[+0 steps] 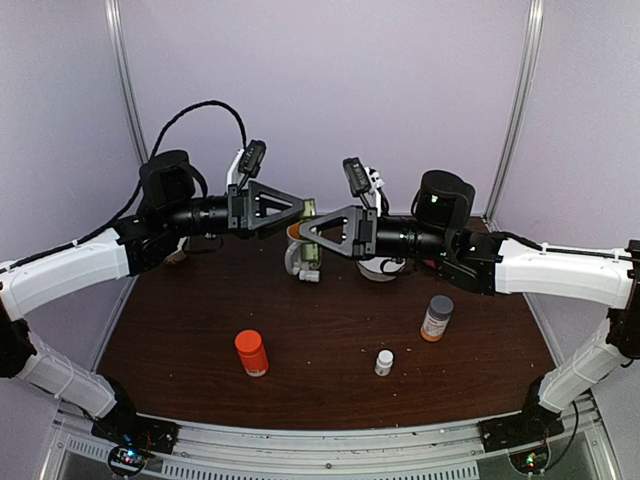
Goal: Sort the pills into containers
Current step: Open the lid of the pill container.
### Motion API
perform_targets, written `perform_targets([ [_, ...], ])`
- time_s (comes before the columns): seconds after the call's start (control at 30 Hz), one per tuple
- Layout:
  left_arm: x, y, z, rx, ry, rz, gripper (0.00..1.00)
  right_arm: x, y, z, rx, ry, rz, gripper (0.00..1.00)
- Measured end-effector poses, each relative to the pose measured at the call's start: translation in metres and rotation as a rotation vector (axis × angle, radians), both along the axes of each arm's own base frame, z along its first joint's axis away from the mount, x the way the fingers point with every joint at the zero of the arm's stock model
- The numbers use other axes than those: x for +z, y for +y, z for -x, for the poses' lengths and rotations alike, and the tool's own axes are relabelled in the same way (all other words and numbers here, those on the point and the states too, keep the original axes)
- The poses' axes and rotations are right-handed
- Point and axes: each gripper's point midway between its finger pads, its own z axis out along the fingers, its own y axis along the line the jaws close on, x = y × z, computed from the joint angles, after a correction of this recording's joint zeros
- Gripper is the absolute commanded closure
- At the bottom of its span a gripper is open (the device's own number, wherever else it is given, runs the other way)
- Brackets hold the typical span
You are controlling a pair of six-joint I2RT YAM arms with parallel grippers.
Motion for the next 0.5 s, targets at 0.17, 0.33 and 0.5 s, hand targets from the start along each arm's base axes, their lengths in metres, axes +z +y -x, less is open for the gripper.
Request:
perform_targets([
  [0.17,-0.0019,-0.0027,0.0012,-0.019,0.008,0.002,0.37,-0.0013,0.0010,0.0006,0.008,0.008,0.001,0.63],
  [0.33,-0.0033,-0.0038,0.0015,-0.027,0.012,0.001,0.32,-0.0052,0.0032,-0.0001,0.013,0.012,0.006,0.63],
  [0.5,-0.0033,-0.0044,0.0032,-0.036,0.013,0.001,0.62,-0.0080,0.0044,-0.0009,0.014,0.019,0.011,0.63],
])
